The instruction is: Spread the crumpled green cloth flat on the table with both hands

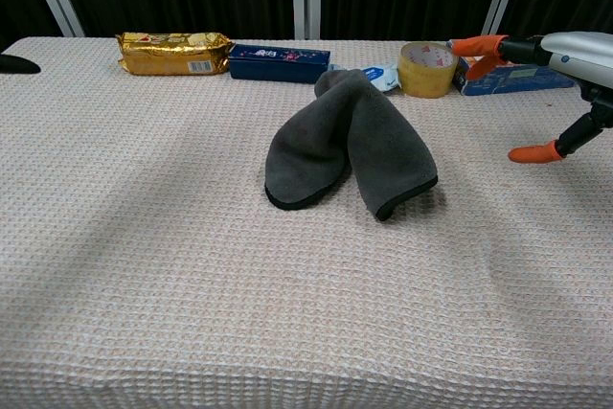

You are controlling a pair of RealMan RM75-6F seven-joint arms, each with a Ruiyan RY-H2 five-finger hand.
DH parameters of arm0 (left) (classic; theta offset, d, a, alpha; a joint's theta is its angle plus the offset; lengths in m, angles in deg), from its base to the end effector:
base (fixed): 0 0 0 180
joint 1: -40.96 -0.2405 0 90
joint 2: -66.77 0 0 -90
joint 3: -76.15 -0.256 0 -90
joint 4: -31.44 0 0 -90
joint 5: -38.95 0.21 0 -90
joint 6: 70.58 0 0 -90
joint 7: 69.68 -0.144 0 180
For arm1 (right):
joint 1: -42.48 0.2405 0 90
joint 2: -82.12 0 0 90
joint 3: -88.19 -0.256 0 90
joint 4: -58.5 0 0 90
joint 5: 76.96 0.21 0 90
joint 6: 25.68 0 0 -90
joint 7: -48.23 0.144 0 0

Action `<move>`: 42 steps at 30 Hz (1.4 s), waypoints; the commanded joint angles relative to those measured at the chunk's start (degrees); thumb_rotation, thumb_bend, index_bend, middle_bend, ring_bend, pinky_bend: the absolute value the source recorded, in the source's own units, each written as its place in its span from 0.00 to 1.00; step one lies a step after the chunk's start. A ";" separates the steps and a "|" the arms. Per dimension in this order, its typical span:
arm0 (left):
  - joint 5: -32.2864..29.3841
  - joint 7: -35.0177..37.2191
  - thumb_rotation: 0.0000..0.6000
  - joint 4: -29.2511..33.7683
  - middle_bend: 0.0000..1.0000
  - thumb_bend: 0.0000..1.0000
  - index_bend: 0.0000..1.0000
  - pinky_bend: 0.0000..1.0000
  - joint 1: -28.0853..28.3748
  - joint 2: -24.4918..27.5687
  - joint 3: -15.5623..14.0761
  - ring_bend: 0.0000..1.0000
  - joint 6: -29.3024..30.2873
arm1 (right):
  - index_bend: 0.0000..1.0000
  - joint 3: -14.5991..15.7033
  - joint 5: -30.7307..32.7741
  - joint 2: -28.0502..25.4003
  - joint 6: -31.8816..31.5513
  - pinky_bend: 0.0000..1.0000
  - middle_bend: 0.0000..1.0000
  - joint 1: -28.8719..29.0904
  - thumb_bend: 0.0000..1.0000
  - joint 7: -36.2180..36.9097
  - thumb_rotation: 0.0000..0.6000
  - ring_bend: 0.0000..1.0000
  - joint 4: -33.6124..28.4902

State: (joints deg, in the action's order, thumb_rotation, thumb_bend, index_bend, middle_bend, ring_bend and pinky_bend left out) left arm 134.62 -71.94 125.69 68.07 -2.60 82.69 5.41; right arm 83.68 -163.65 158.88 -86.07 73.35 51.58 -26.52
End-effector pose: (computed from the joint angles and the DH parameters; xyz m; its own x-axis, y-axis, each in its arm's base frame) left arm -0.1819 0.2794 0.1082 0.3606 -0.0446 0.9317 0.7840 -0.5267 -0.3286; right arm -0.2179 -0.3010 0.0447 0.3841 -0.2585 0.8864 -0.8719 -0.4175 0.2561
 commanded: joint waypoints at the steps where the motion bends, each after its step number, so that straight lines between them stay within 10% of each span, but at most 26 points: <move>1: -0.29 0.45 1.00 -0.46 0.09 0.00 0.17 0.13 0.26 -0.23 -0.02 0.11 -0.24 | 0.00 0.01 0.27 0.57 0.60 0.05 0.16 0.48 0.12 0.33 1.00 0.00 0.71; 20: -0.34 0.73 1.00 -0.40 0.09 0.00 0.17 0.13 -0.83 -0.15 -0.62 0.11 2.81 | 0.23 -1.40 0.78 1.72 8.96 0.05 0.22 8.21 0.19 -8.82 1.00 0.00 7.15; 42: -1.27 3.96 1.00 -2.79 0.09 0.00 0.17 0.13 -4.57 -0.51 -1.98 0.11 6.88 | 0.33 -0.17 -1.53 19.68 10.05 0.00 0.12 15.15 0.24 -7.37 1.00 0.00 30.10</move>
State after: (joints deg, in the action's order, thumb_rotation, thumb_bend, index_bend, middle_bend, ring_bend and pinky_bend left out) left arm 133.46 -68.17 123.07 63.63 -3.04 80.70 12.15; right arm 83.14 -164.51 177.52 -75.54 88.02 43.31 2.38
